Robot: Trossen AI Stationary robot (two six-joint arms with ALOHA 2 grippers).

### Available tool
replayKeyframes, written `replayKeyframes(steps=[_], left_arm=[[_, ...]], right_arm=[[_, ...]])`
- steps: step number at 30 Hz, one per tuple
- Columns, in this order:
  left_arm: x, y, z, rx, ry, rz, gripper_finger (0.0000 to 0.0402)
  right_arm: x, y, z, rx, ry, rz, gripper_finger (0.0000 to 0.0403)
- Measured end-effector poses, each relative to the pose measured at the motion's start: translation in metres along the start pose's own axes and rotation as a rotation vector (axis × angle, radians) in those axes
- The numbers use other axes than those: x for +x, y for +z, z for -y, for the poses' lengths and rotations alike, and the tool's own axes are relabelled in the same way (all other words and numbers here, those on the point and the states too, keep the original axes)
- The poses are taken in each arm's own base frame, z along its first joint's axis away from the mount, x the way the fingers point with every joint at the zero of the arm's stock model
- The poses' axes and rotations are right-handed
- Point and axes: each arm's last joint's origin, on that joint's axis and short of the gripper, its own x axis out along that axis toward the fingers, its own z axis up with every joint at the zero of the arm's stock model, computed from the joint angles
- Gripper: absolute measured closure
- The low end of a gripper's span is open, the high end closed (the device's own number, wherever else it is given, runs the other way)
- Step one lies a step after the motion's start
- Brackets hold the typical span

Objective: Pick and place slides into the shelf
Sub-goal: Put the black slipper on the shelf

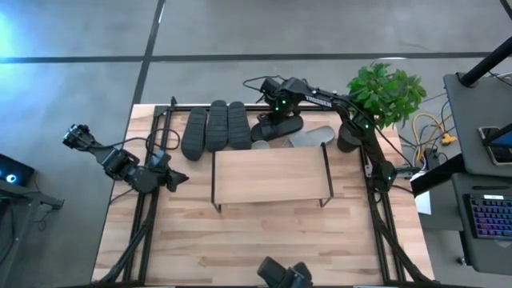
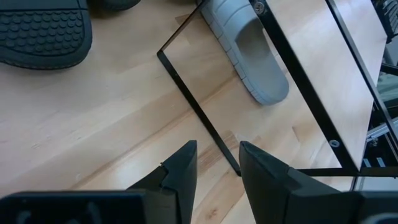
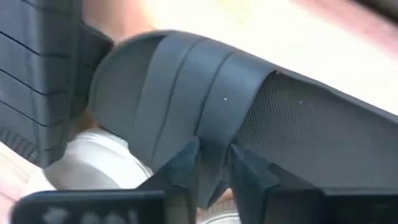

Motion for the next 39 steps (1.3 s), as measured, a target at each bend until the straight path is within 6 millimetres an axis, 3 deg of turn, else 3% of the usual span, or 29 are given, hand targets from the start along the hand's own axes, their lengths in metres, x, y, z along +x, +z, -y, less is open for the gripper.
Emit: replayKeyframes(steps=[4,13,19,25,32,39], left_arm=[[0.0,0.0,0.0,0.001,0.001,0.001,0.0296],[0.0,0.0,0.0,0.001,0.002,0.004,0.0296],[0.0,0.001,-0.002,0.031,0.015,0.03,0.0296],[0.0,0.001,-0.003,0.062,0.015,0.035,0.0296],[-0.003,0.004,-0.007,0.061,0.028,0.098,0.0297],[-0.007,0.007,-0.013,0.074,0.057,0.173,0.0297]], right_arm=[[-0.008,0.002,-0.003,-0.023,-0.023,0.028,0.0386],[-0.027,0.004,-0.012,-0.046,-0.054,0.076,0.0393],[-0.056,0.002,-0.033,-0.139,-0.161,0.182,0.0394],[-0.103,0.0,-0.057,-0.158,-0.184,0.359,0.0394],[-0.162,-0.029,-0.066,-0.029,-0.308,0.626,0.0394],[-0.186,-0.063,-0.086,-0.063,-0.303,0.664,0.0394]])
